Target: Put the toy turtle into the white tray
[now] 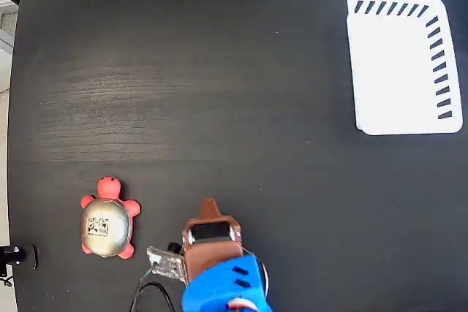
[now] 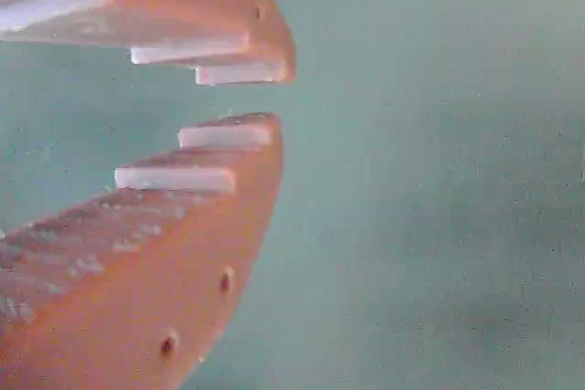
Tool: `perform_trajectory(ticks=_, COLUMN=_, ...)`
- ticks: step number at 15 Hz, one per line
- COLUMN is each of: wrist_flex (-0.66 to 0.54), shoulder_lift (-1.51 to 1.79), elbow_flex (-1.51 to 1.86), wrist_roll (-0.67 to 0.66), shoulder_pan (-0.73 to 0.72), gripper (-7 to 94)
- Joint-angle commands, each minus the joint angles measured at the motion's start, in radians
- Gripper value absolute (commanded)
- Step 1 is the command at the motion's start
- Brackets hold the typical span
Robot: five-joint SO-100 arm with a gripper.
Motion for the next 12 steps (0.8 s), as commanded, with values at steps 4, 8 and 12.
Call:
perform_trajectory(ticks=4, wrist_flex=-0.038, shoulder_lift=-0.374, elbow_flex=-0.301, wrist_roll=-0.25, shoulder_pan=-0.132, gripper=0)
perform_trajectory(ticks=8, wrist_flex=0.11, shoulder_lift=-0.426, elbow_flex=-0.497, wrist_roll=-0.385, shoulder_pan=-0.333, gripper=0)
perform_trajectory(ticks=12, wrist_flex=0.204, shoulder_lift=-0.689, elbow_flex=-0.693, wrist_roll=-0.494, shoulder_pan=-0.423, gripper=0)
